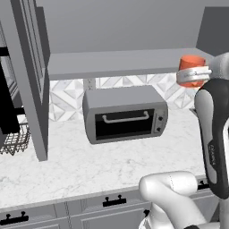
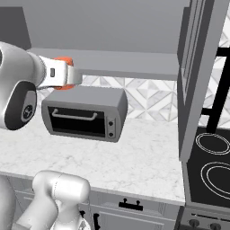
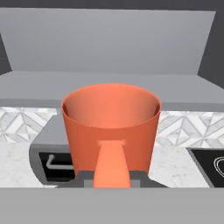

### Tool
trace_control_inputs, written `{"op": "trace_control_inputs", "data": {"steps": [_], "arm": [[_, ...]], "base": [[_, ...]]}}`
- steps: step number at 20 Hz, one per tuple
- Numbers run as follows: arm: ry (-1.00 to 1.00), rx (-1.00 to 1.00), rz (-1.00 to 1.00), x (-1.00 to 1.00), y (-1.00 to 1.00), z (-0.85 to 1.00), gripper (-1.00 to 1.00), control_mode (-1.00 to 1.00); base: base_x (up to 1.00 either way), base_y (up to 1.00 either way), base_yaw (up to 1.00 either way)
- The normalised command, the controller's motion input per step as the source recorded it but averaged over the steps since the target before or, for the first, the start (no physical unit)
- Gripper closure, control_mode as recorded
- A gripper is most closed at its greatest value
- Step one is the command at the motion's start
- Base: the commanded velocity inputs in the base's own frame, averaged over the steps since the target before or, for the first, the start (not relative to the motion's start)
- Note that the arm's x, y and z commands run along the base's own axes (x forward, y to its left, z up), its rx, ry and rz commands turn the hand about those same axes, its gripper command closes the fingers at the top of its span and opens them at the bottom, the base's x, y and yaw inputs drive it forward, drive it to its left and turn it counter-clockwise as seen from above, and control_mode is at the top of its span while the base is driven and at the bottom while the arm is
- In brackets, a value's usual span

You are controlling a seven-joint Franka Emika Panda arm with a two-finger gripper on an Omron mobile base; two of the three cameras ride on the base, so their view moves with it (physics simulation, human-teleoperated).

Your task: Gather all objects into one cabinet and sort the glasses and bowls to opposite sides.

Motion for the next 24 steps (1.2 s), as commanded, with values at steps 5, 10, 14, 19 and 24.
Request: {"op": "trace_control_inputs", "data": {"steps": [5, 10, 14, 19, 24], "arm": [[0.02, 0.0, 0.07, -0.62, 0.44, 0.05, 1.0, -1.0], [0.01, 0.0, -0.01, -0.38, 0.04, 0.0, 1.0, -1.0], [0.04, 0.01, -0.12, -0.38, -0.05, 0.0, 1.0, -1.0], [0.04, 0.04, -0.05, -0.26, -0.14, 0.0, 1.0, -1.0], [0.03, 0.02, 0.0, 0.0, -0.06, -0.01, 1.0, -1.0]], "base": [[0.0, 0.0, 0.0], [0.0, 0.0, 0.0], [0.0, 0.0, 0.0], [0.0, 0.0, 0.0], [0.0, 0.0, 0.0]]}}
